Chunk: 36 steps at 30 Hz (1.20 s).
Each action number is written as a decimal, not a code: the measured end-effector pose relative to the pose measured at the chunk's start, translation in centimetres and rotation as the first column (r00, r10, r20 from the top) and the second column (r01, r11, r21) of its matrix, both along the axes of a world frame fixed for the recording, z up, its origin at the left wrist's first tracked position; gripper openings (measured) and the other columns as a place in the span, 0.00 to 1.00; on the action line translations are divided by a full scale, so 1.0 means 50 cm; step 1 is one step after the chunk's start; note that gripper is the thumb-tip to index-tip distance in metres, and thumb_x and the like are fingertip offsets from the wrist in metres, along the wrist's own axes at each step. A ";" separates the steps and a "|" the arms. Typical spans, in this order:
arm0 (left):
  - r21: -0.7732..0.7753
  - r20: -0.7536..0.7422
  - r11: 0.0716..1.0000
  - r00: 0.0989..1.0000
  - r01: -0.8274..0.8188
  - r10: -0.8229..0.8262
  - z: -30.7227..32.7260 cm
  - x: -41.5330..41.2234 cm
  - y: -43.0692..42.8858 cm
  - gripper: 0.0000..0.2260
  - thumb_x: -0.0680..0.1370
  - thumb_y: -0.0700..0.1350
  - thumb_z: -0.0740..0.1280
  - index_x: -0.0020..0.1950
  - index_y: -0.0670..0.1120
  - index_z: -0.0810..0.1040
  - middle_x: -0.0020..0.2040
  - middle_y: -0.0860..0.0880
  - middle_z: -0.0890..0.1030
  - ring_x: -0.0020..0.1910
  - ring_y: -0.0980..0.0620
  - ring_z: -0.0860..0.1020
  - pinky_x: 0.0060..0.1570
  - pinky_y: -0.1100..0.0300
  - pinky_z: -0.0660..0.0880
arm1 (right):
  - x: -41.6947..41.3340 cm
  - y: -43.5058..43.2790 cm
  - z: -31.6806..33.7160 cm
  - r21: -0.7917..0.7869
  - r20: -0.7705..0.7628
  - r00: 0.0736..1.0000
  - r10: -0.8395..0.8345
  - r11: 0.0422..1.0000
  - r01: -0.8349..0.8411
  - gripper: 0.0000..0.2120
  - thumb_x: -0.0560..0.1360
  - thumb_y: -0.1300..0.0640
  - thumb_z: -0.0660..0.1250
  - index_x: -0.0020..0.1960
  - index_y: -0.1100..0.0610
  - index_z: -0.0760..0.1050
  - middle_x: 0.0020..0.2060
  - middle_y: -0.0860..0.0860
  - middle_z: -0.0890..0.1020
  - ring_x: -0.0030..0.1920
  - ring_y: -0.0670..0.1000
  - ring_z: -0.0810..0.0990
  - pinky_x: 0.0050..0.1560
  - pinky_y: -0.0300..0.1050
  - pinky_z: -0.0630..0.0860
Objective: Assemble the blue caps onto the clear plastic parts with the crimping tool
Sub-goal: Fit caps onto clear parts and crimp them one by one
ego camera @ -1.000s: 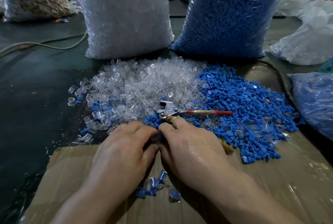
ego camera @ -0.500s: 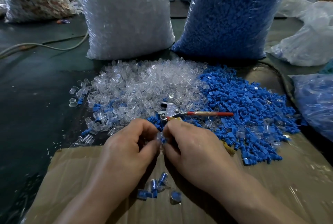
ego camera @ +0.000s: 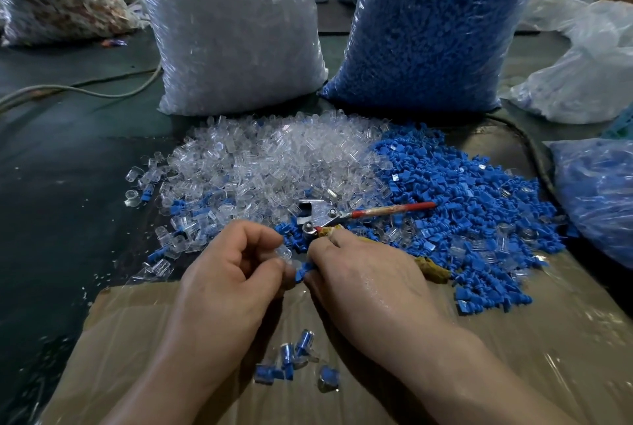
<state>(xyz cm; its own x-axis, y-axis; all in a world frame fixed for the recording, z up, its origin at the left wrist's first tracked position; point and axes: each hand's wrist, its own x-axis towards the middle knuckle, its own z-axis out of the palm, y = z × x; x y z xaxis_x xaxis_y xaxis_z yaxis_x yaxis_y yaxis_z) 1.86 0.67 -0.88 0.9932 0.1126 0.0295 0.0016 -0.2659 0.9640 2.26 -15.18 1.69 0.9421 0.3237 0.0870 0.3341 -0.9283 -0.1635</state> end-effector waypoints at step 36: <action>-0.364 -0.072 0.922 0.983 0.130 -0.167 0.034 -0.018 -0.012 0.09 0.76 0.35 0.70 0.43 0.49 0.83 0.32 0.42 0.81 0.29 0.51 0.78 0.27 0.63 0.74 | -0.018 -0.013 0.004 0.637 0.213 0.971 0.104 0.739 -0.219 0.03 0.75 0.59 0.69 0.47 0.52 0.79 0.46 0.44 0.77 0.48 0.43 0.77 0.48 0.40 0.74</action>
